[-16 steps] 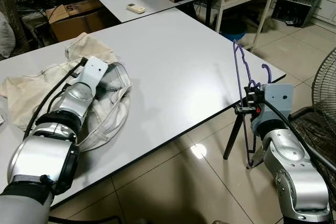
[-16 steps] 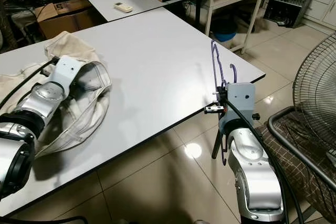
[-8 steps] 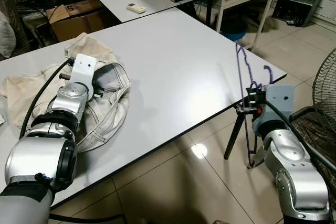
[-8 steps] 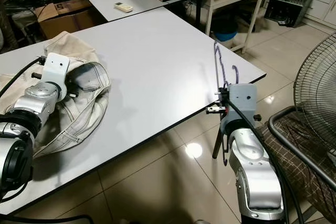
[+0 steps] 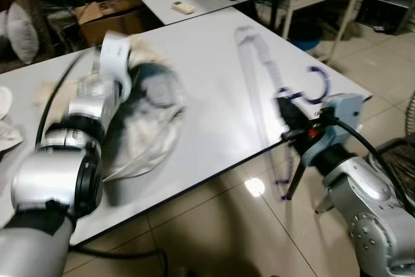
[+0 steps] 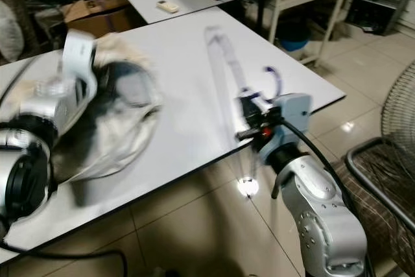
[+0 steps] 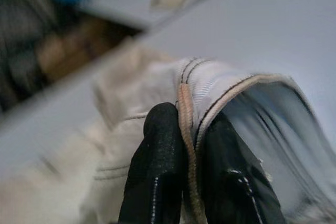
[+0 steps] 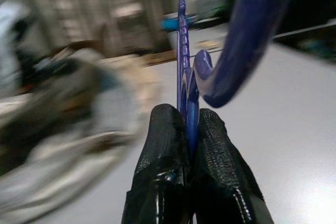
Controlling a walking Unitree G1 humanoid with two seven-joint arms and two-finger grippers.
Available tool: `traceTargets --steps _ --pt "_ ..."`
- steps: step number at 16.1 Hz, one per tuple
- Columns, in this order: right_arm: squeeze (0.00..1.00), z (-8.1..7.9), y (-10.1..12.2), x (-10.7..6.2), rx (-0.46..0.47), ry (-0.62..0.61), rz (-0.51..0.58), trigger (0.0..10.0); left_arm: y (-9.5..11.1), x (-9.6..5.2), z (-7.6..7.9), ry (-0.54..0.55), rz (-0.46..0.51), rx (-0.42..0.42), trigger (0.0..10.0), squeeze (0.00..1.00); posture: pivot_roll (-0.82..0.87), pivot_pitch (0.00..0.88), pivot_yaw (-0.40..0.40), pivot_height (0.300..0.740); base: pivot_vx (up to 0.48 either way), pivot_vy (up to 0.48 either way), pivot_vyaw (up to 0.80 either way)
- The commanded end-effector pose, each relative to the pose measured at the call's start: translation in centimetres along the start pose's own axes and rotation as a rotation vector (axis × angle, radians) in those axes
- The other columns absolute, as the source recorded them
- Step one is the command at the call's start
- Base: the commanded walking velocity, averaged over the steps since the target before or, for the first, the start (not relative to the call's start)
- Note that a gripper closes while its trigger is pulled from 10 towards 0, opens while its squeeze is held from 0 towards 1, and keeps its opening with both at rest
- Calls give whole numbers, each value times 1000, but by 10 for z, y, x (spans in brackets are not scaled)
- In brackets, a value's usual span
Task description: Hang hanger
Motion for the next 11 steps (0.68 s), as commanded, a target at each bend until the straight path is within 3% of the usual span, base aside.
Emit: traceTargets --steps 1,3,5,9,11 --pt "0 -6 0 -1 47 70 -24 10000 34 -1 -7 -4 112 153 0 0 -71 0 140 740 0 0 0" --pt "0 -11 -6 -2 127 135 -81 10000 68 -4 -17 20 189 337 0 0 -61 0 130 740 0 0 0" --pt "0 -21 -8 -3 157 233 -115 10000 93 -8 -24 41 236 432 0 0 -47 0 118 740 0 0 0" --pt "0 -34 -13 -6 182 321 -169 10000 113 -12 -25 38 274 523 0 0 -46 0 116 740 0 0 0" --pt "0 -32 -15 -6 191 305 -188 10000 117 -12 -23 25 286 541 0 0 -49 0 118 740 0 0 0"
Point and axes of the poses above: a point about 5 cm out from each wrist's last joint towards the gripper, its own x axis pointing out of the wrist towards the gripper, its own y axis along the axis of the wrist's last joint, z = x × y, the point moved 1 cm from there along x, pointing out of the wrist towards the gripper, and after that the axes turned 5 degrees about x, right-handed, at the moved point
